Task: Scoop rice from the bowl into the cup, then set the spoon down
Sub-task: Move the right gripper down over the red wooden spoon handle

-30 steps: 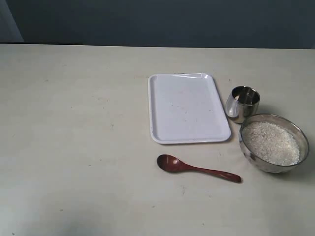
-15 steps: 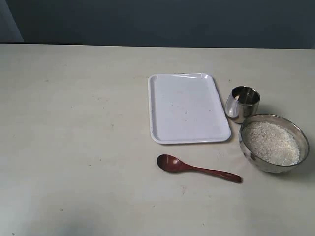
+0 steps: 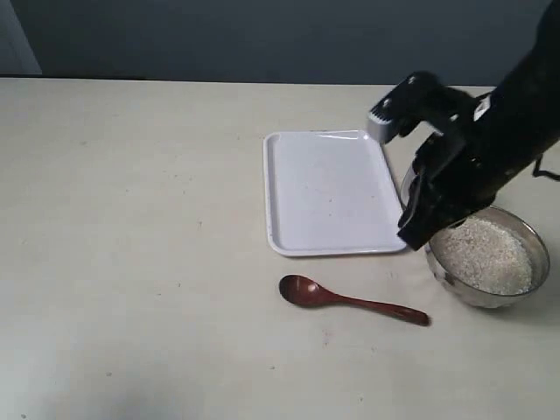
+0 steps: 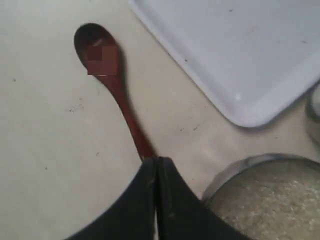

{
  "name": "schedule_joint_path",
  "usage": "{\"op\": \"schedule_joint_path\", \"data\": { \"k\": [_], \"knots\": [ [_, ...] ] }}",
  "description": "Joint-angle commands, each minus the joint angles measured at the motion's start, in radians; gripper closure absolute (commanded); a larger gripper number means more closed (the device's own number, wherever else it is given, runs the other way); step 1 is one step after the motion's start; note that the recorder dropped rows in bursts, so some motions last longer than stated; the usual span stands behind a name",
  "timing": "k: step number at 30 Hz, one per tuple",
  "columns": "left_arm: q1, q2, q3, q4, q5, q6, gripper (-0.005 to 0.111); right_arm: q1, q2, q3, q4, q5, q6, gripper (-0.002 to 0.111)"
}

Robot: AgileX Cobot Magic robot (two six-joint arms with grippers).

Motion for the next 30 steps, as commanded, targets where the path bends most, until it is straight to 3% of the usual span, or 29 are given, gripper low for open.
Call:
{"op": "schedule_joint_path", "data": {
  "k": [1,5,7,9,10,30],
  "knots": [
    [0.000,-0.005,-0.003,-0.003,-0.008,-0.005,0.106,0.128,0.068,-0.005,-0.101,-0.055,0.082,0.109],
    [0.000,-0.005,-0.003,-0.003,-0.006,-0.005,0.106,0.186,0.144,-0.005,-0.120,-0.055,0.092,0.108],
    [0.000,-0.005,-0.003,-0.003,-0.006,-0.005,0.106,0.190,0.168,-0.005,-0.116,-0.053,0.092,0.095],
    [0.000,-0.005,-0.003,-0.003,-0.006,-0.005,0.106,0.190,0.179,-0.005,-0.120,-0.053,0.092,0.073],
    [0.000,-0.005,-0.003,-0.003,-0.006,-0.005,0.106,0.190,0.180,-0.005,-0.120,-0.056,0.092,0.071],
    [0.000,-0.005,-0.003,-0.003,-0.006,-0.005,0.106,0.190,0.351,-0.005,-0.120,-0.048,0.088,0.072]
  ]
}}
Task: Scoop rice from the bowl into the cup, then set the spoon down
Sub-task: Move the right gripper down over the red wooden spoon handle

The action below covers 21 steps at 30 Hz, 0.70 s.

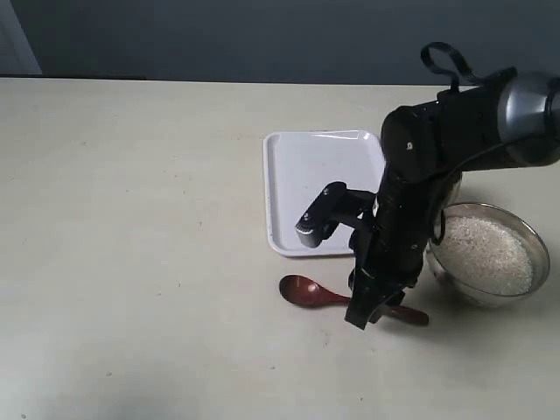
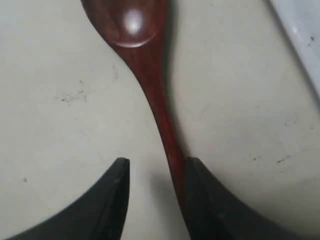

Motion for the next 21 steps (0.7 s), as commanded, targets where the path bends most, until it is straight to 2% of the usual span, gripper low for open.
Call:
{"op": "schedule_joint_path", "data": {
  "k": [1,6,21],
  "knots": [
    [0.000,-0.005,-0.003,-0.003,-0.006,-0.005,0.106,0.003,0.016,-0.003,-0.009,0.024,-0.005,0.072],
    [0.000,-0.005,-0.003,-0.003,-0.006,-0.005,0.106,0.003,0.020,-0.003,-0.064,0.070,-0.005,0.072],
    [0.000,-0.005,-0.003,-0.003,-0.008,-0.005,0.106,0.003,0.093,-0.003,-0.096,0.024,-0.005,0.072]
  ]
}}
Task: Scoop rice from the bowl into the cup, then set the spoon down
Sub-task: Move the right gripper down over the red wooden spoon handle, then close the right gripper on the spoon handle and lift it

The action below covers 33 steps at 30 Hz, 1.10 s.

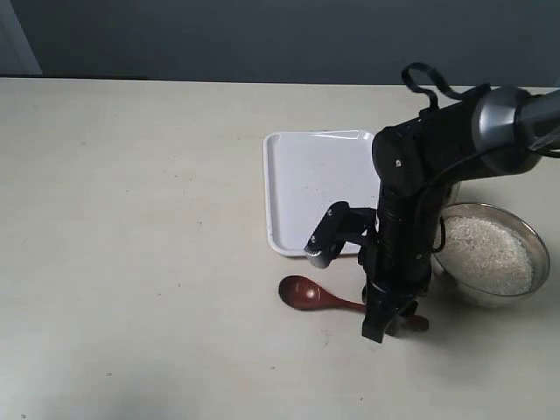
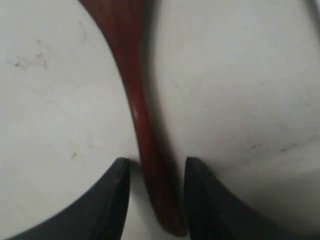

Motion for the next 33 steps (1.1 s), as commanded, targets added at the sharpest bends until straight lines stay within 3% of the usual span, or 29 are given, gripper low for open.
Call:
{"op": "schedule_joint_path", "data": {
  "k": [1,8,13,27,33],
  "knots": [
    [0.000,-0.005,-0.003,-0.003,-0.008,-0.005,0.106,0.002,0.027,0.004,-0.006,-0.011,-0.003,0.072],
    [0.000,-0.005,-0.003,-0.003,-0.008,-0.005,0.106,0.002,0.029,0.004,-0.006,-0.011,-0.003,0.076],
    [0.000,-0.005,-0.003,-0.003,-0.008,-0.005,0.106,0.002,0.029,0.004,0.000,0.002,-0.003,0.109],
    [0.000,-0.005,-0.003,-0.003,-0.008,-0.005,0.106,0.002,-0.091,-0.056,-0.004,0.112,0.001,0.109],
    [0.000,-0.005,-0.003,-0.003,-0.006,-0.005,0.106,0.002,-0.203,-0.066,-0.169,0.184,0.134,0.109]
  ]
}}
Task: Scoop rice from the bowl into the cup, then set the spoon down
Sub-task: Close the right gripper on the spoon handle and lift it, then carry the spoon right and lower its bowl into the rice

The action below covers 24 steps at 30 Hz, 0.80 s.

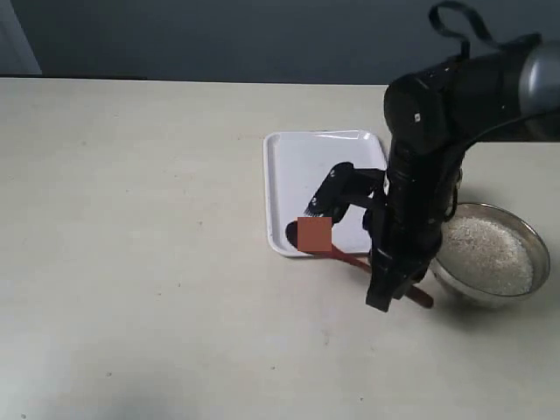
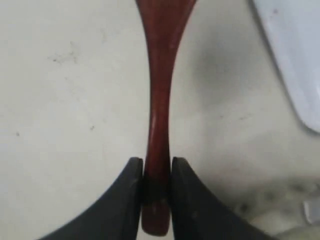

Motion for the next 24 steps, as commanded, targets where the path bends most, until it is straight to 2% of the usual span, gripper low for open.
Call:
{"op": "schedule_joint_path", "data": {
  "k": [1,5,8,12,18,24],
  "knots": [
    [0.000,-0.005,-0.003,-0.003,-0.006,-0.005,0.106,-0.001,-0.097,-0.007,-0.159,0.074,0.119,0.109],
    [0.000,-0.005,-0.003,-0.003,-0.006,-0.005,0.106,-0.001,-0.185,-0.007,-0.293,0.113,0.196,0.109],
    [0.000,-0.005,-0.003,-0.003,-0.006,-0.005,0.106,-0.001,-0.250,-0.007,-0.473,0.184,0.247,0.109],
    [0.000,-0.005,-0.003,-0.003,-0.006,-0.005,0.106,-0.001,-0.297,-0.007,-0.694,0.184,0.294,0.109],
    [0.000,-0.005,-0.003,-0.003,-0.006,-0.005,0.106,-0.020,-0.308,-0.007,-0.729,0.184,0.298,0.109],
    [0.000,-0.005,-0.003,-0.003,-0.006,-0.005,0.106,-0.160,-0.325,0.052,-0.739,0.184,0.303,0.109]
  ]
}}
